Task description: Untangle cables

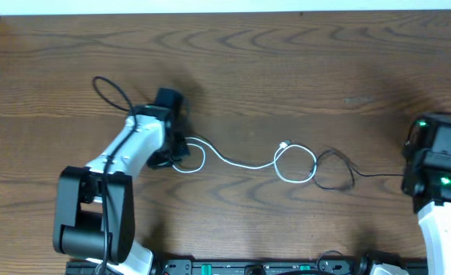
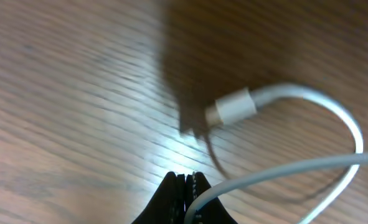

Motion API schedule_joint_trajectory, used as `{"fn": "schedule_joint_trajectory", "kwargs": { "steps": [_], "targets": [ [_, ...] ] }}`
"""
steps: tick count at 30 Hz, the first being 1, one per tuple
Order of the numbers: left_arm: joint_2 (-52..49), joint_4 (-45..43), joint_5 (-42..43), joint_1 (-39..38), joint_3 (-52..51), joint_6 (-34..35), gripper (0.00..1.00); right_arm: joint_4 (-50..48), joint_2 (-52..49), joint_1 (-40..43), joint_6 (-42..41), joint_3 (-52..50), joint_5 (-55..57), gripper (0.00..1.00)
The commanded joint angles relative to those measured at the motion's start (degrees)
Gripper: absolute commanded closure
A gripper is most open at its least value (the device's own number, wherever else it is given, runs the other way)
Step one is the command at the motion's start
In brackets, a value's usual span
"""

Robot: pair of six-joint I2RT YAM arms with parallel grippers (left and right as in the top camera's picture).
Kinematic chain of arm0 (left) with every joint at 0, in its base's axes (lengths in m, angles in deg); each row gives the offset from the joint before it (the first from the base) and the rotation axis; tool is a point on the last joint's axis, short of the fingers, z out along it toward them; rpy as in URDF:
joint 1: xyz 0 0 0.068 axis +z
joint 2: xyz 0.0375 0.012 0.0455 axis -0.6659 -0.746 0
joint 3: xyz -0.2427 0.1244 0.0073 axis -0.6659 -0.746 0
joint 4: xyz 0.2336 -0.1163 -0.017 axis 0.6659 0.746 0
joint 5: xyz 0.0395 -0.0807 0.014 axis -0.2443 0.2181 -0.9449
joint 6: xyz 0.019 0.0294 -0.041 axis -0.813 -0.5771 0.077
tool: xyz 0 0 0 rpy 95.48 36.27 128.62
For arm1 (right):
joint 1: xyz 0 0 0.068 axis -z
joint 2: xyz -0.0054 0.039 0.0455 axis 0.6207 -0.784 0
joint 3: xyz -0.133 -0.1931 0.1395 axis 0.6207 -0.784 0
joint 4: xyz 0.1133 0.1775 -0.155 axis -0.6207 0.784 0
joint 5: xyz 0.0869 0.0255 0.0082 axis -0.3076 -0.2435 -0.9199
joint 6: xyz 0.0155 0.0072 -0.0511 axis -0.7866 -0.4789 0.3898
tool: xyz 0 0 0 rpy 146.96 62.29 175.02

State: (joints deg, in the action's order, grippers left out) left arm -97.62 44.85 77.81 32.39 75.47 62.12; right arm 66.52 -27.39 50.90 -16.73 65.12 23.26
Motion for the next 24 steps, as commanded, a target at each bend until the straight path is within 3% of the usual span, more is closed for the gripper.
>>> {"fn": "schedule_joint_trajectory", "kwargs": {
  "steps": [1, 10, 12, 17, 19, 22, 24],
  "targets": [
    [0.94, 0.55, 2.64, 2.23, -0.39, -0.26, 0.92, -0.96, -1.25, 4.17, -0.61, 0.61, -9.49, 0.99],
    [0.94, 0.98, 2.32, 5.60, -0.39, 1.70, 0.93, -2.56, -3.74, 7.63, -0.24, 0.61, -14.80, 0.99],
    [0.94, 0.76, 4.07, 5.90, -0.39, 1.66, 0.93, -3.69, -3.74, 7.63, 1.07, 0.61, -21.53, 0.99],
    [1.99, -1.90, 14.80, 5.75, -0.37, -1.62, 0.92, -12.26, -3.72, 7.10, 17.20, 0.63, -53.09, 0.99],
    [3.19, -3.63, 20.24, 5.75, -0.37, -2.95, 0.90, -14.38, -3.61, 6.05, 20.15, 0.63, -60.54, 0.99],
    [5.75, -6.47, 28.41, 5.66, -0.37, -5.18, 0.83, -15.28, -2.82, 3.34, 24.11, 0.68, -67.17, 0.99],
    [7.58, -8.11, 32.85, 5.33, -0.37, -6.58, 0.72, -15.26, -1.81, 0.79, 26.56, 0.83, -69.51, 0.99]
  ]
}}
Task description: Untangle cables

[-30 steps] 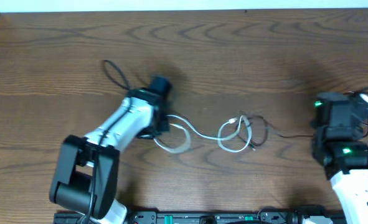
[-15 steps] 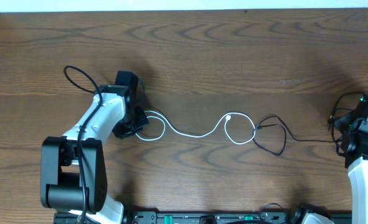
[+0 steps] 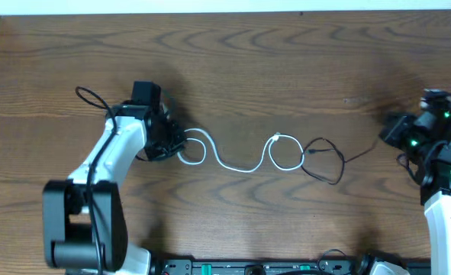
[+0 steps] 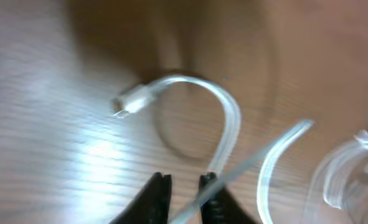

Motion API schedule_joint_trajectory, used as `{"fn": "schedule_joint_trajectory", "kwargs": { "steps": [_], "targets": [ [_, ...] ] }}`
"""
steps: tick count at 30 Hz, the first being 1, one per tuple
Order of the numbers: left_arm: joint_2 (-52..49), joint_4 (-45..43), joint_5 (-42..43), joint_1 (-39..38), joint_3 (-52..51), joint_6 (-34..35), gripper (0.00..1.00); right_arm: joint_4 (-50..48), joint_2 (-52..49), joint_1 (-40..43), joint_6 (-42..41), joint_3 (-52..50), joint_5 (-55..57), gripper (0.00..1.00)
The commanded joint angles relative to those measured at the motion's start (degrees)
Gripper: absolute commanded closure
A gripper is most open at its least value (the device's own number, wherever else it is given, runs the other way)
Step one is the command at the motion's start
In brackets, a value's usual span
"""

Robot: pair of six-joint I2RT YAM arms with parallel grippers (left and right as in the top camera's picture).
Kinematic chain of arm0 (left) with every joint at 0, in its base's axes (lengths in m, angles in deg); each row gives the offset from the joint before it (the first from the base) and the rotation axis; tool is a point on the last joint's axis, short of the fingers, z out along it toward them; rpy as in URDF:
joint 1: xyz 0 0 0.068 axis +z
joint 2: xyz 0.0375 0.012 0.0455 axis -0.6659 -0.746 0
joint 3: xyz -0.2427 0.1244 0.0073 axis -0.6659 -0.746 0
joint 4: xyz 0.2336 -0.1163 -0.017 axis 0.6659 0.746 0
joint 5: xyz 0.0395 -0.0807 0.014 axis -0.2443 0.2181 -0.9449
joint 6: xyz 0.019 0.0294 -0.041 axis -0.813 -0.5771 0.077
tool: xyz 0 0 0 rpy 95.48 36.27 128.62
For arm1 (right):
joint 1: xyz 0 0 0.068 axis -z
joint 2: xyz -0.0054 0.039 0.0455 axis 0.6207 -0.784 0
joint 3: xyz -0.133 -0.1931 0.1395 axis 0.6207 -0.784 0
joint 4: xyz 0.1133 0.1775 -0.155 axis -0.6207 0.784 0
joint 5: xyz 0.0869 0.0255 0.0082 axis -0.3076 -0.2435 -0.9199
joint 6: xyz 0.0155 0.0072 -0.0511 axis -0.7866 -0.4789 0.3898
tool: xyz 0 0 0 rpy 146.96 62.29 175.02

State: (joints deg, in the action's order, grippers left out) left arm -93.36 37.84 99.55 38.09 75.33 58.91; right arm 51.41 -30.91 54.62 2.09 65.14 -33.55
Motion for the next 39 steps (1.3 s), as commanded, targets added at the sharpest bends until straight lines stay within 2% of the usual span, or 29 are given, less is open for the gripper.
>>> {"fn": "schedule_joint_trajectory", "kwargs": {
  "steps": [1, 7, 8, 10, 14, 23, 26, 33, 39],
  "targets": [
    [4.26, -1.66, 12.92, -0.68, -0.24, -4.17, 0.67, -0.17, 2.23, -4.15, 8.41, 0.92, -13.44, 0.99],
    [10.14, -3.08, 16.92, -4.07, -0.24, -9.46, 0.53, -1.40, 6.36, -11.37, 9.20, 4.13, -14.03, 0.99],
    [11.17, -3.52, 16.92, -4.85, -0.24, -10.27, 0.47, -2.01, 6.97, -12.07, 8.87, 4.92, -14.03, 0.99],
    [13.33, -4.70, 16.90, -6.58, -0.24, -11.28, 0.41, -3.65, 8.11, -13.07, 6.82, 6.34, -14.05, 0.99],
    [17.57, -8.22, 16.92, -10.34, -0.24, -11.26, 0.40, -9.53, 10.05, -14.08, 0.87, 8.09, -17.57, 0.99],
    [21.66, -15.30, 16.65, -21.79, -0.24, -11.26, 0.39, -35.17, 11.58, -14.10, -19.06, 8.20, -24.37, 0.99],
    [21.57, -17.05, 13.33, -25.29, -0.24, -11.26, 0.36, -41.46, 11.58, -14.10, -23.28, 8.20, -24.37, 0.99],
    [21.53, -19.71, 2.89, -31.01, -0.24, -11.26, 0.32, -49.96, 11.58, -14.12, -31.23, 8.20, -25.90, 0.99],
    [20.20, -20.65, -2.49, -33.57, -0.26, -11.23, 0.30, -50.64, 11.54, -14.38, -33.75, 8.20, -25.83, 0.99]
  ]
}}
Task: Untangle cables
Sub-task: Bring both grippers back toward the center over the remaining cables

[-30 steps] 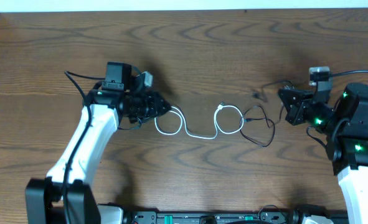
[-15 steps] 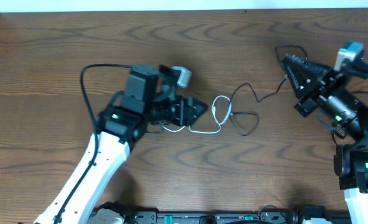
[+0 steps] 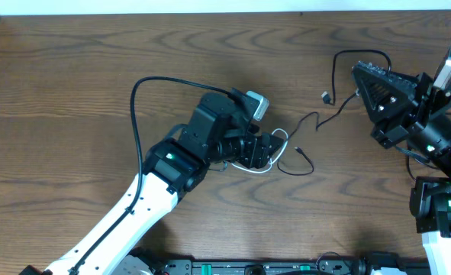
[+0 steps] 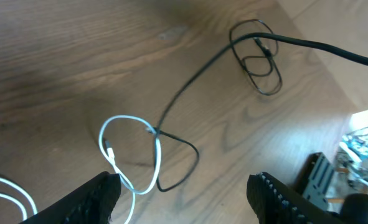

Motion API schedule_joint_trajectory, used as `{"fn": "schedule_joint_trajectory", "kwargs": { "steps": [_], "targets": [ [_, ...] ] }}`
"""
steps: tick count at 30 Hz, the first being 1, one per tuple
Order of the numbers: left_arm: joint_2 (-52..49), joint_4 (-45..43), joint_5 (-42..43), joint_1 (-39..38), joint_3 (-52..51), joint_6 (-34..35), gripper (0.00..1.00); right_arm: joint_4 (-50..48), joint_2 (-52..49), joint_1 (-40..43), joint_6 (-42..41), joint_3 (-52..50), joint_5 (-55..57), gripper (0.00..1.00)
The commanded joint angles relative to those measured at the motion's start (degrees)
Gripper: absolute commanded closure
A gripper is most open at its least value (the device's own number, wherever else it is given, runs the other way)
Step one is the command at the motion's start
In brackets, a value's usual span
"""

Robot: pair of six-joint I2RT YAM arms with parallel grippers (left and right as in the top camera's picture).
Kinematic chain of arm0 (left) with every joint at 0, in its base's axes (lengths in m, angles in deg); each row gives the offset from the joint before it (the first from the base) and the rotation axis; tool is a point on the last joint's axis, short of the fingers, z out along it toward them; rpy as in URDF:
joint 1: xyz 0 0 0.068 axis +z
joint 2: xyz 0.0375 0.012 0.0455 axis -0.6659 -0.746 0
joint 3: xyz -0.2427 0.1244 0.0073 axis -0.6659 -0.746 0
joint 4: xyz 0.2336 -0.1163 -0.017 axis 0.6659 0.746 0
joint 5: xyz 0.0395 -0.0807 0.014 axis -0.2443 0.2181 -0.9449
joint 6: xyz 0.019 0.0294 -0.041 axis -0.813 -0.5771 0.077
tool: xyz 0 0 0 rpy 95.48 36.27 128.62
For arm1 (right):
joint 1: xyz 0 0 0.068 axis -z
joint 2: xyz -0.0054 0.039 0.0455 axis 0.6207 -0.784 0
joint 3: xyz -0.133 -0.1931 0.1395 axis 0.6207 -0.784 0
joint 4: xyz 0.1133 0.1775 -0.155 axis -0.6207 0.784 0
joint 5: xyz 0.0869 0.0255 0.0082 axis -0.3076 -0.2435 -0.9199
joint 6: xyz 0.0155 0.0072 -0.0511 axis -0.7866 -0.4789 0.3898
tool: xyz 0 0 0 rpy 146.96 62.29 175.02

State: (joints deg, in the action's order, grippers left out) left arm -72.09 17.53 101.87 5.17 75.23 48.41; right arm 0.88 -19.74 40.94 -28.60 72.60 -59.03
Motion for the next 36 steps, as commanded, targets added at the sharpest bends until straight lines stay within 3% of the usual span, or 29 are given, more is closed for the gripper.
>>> {"fn": "schedule_joint_trajectory", "kwargs": {
  "steps": [1, 12, 25, 36],
  "targets": [
    [-1.51, -0.42, -5.03, -0.83, -0.13, -0.74, 0.30, 0.04, 0.35, -1.07, -3.06, 0.74, -0.33, 0.99],
    [-5.42, -4.46, -5.01, -4.11, -0.13, -0.72, 0.30, -0.35, -1.22, -10.88, -3.41, 0.76, 11.37, 0.99],
    [-5.57, -6.75, -6.10, -5.40, -0.15, -0.72, 0.30, -9.01, -6.56, -25.88, -3.41, 0.76, 17.27, 0.99],
    [-5.75, -6.75, -29.31, -5.22, -0.15, -0.20, 0.30, -9.09, -6.99, -29.99, -2.32, 0.74, 16.13, 0.99]
  ]
}}
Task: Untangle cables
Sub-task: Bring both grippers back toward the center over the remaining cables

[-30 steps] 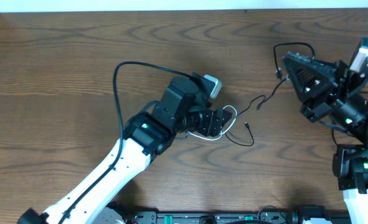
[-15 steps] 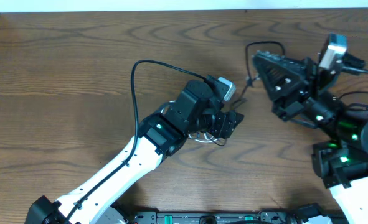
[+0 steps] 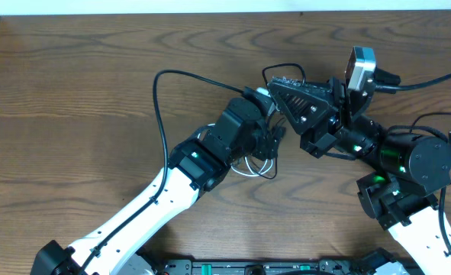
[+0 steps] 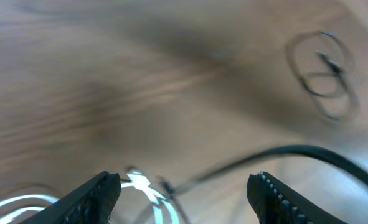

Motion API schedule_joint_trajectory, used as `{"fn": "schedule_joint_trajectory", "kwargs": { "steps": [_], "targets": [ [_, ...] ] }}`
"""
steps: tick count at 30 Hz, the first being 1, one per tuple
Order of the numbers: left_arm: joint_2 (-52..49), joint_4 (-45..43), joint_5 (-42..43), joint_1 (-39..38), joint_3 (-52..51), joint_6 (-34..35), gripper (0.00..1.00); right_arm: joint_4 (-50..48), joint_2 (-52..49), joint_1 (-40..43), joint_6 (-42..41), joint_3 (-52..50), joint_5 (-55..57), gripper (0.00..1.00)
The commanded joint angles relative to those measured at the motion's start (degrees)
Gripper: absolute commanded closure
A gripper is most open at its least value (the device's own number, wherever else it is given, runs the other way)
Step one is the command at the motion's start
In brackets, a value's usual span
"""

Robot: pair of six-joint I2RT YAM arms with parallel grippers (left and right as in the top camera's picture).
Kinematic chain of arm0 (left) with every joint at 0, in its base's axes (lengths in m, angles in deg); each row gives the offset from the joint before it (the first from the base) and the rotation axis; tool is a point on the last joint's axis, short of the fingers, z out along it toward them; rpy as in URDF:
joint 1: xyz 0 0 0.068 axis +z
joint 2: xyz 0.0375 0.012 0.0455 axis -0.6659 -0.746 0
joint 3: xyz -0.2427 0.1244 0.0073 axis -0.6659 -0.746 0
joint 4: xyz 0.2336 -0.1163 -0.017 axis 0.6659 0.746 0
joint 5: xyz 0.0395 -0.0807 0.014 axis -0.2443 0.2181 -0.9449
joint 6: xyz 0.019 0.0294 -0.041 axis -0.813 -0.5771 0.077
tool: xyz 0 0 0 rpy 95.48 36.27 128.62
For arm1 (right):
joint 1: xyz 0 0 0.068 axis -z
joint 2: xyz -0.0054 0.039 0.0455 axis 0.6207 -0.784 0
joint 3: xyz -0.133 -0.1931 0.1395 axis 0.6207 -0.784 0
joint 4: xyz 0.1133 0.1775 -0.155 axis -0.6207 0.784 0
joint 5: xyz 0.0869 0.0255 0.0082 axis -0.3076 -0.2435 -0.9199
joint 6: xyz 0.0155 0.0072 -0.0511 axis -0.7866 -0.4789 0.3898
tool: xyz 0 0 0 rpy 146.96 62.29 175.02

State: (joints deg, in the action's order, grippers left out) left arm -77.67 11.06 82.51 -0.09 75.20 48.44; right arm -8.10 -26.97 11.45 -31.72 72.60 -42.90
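Note:
The white cable [image 3: 244,169] lies coiled on the table beneath my left arm, with the thin black cable [image 3: 268,173] crossing it. The left wrist view is blurred; it shows the white cable [image 4: 140,183], a black strand [image 4: 283,152] and a black loop [image 4: 324,74] farther off. My left gripper [image 3: 275,139] [image 4: 187,199] hovers open above the tangle, holding nothing. Raised high over the table's middle, my right gripper [image 3: 273,86] looks shut on the black cable, a loop [image 3: 282,70] of which arcs from its tip.
The wooden table [image 3: 72,69] stretches around the tangle. Both arms crowd the centre, the right arm's body [image 3: 408,156] standing tall at the right. Their own black supply cables [image 3: 158,99] arc above the table.
My right gripper has moved left from the table's right side to just over my left gripper. The left gripper has shifted slightly right and stays open above the tangle.
First my left gripper was shut by the white cable's left end, both cables stretched across the table. Then it stood farther left with its jaws slightly apart. Later it hung open over the bunched tangle while the right gripper held black cable aloft; now both meet mid-table.

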Motion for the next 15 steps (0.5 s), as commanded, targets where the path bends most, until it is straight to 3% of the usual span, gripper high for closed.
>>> {"fn": "schedule_joint_trajectory", "kwargs": {
  "steps": [1, 4, 15],
  "targets": [
    [-0.17, -0.28, -11.93, 0.04, -0.13, 0.48, 0.30, 0.26, 0.22, -0.52, 0.81, 0.74, 0.02, 0.99],
    [-0.07, -0.72, -16.20, 0.22, -0.11, 2.60, 0.30, 1.36, 0.13, -0.52, 1.99, 0.74, 0.04, 0.99],
    [1.27, -1.07, -14.84, 6.14, -0.11, 11.87, 0.30, 13.94, 0.02, -0.50, 8.15, 0.74, 1.64, 0.99]
  ]
}}
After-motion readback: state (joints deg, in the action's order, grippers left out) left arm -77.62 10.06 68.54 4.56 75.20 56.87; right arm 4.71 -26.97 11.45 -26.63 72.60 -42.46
